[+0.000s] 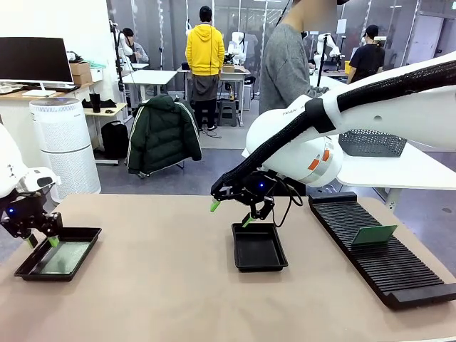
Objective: Inspect and transfer BCBs to ESD trays.
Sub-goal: Pick up the ESD tray and place it on the left side of the table.
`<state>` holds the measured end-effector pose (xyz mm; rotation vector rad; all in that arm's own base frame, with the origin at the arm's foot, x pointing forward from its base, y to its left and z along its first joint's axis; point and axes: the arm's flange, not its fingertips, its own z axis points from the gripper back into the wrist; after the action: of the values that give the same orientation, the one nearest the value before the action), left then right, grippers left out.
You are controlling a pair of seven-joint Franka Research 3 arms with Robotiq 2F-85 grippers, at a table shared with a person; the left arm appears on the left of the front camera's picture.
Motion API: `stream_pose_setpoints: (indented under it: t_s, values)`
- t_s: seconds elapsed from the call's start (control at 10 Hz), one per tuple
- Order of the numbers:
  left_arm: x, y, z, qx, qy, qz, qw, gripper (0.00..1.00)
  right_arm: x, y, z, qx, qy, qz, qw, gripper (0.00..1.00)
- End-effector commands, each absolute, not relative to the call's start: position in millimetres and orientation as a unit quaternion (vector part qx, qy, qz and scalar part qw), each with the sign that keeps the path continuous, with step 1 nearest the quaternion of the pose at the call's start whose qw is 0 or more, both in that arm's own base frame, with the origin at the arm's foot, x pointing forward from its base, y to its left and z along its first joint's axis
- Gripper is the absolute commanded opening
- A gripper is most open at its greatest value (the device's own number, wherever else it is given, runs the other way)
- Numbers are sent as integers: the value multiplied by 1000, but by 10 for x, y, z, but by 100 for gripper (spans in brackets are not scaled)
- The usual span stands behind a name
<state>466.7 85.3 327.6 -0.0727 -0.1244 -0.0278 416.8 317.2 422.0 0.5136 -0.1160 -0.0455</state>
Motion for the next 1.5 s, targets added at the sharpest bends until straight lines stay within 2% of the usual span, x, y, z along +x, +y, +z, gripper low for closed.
stream_pose_setpoints:
  t_s: [0.0,0.1,0.2,0.5,0.9,1.4]
  values:
    - [4609,865,3499,-33,-58,-6,998,89,4166,3161,4212,253,-56,-26,965,100]
    - [4575,873,3612,-32,-59,-8,998,98,4166,3161,4212,253,-56,-26,965,100]
    - [4538,868,3738,-33,-61,-10,998,100,4166,3161,4212,253,-56,-26,965,100]
    - [4451,873,4130,-26,-66,-11,997,100,4166,3161,4212,253,-56,-26,965,100]
    - [4469,808,4365,-20,-56,-16,998,100,4166,3161,4212,253,-56,-26,965,100]
    - [4462,831,4312,-25,-66,-19,997,100,4166,3161,4212,253,-56,-26,965,100]
